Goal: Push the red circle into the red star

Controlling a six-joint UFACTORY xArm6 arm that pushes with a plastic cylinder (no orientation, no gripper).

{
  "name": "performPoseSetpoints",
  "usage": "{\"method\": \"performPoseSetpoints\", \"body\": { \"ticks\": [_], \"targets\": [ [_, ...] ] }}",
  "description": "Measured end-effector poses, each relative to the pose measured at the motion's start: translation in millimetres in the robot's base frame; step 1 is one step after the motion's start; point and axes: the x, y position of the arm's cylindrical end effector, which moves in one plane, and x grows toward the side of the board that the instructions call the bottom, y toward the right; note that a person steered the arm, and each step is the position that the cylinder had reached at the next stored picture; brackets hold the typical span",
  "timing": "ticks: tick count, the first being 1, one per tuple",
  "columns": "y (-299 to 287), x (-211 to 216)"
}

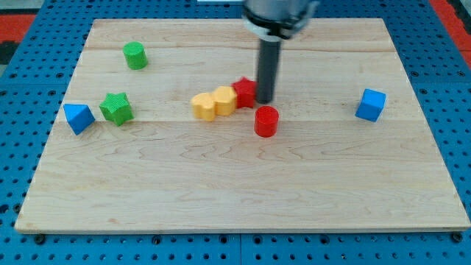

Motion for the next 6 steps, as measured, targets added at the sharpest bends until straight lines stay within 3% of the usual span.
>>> {"method": "performPoseSetpoints", "body": {
  "ticks": [1,2,3,4,5,6],
  "targets": [
    [6,-7],
    [55,18],
    [101,80],
    [30,81],
    [-28,43],
    [-5,114]
  ]
}}
